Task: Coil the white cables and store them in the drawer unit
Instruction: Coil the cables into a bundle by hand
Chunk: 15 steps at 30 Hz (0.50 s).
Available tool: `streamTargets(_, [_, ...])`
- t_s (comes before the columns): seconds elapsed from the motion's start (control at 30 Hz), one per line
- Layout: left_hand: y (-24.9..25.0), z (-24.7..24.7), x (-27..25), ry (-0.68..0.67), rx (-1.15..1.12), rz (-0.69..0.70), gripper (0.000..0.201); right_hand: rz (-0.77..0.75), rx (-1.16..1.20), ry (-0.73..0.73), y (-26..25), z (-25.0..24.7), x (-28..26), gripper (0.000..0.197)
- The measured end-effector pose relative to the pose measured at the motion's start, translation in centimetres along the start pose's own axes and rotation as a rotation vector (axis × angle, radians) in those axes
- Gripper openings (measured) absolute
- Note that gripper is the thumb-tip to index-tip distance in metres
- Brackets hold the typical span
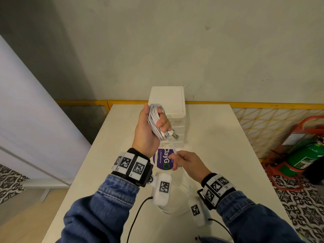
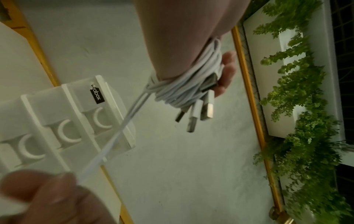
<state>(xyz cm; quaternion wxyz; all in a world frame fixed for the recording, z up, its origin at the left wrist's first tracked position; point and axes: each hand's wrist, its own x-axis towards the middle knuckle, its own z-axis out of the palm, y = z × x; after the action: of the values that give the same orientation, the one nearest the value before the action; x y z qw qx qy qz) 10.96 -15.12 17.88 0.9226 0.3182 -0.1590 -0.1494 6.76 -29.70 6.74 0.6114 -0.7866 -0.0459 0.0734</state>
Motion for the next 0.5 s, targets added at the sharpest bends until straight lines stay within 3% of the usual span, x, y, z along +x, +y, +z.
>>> streamTargets(0.1, [0.2,-0.9,0.3,0.128,0.046,0.095,0.047,0.013,-0.024,-0.135,0.3,0.4,-0.2,0.027])
streamTargets(0.23, [0.1,-2.2,0.1,0.278,0.125,0.152,0.046,0.003,-0.121,-0.183,0.0,0.5,-0.6,0.029])
streamTargets(0.4, [-0.2,-3.2,-0.4,0.358,0.229,0.159,0.041,0.075,-0.085,-0.269,-0.6,0.8,-1.0,0.020])
streamTargets(0.5, [-0.2,-4.2,-0.3,0.375,0.400,0.173,0.040,0.068,-0.187,-0.299,-0.7,0.6,-1.2,0.021])
